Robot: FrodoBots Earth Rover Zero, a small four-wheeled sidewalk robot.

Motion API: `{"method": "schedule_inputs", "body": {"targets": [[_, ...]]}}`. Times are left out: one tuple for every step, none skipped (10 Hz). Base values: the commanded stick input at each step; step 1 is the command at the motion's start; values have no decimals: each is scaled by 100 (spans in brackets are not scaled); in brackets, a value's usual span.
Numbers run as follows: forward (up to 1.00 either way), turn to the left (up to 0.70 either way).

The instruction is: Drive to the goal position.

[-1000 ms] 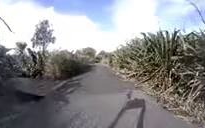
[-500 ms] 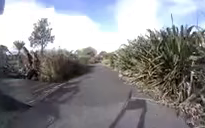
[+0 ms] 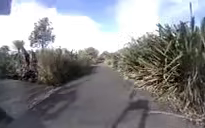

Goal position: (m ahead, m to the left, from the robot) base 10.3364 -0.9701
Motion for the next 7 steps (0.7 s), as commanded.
{"method": "schedule_inputs", "body": {"targets": [[85, 0], [85, 0], [85, 0], [85, 0], [85, 0], [85, 0], [85, -33]]}}
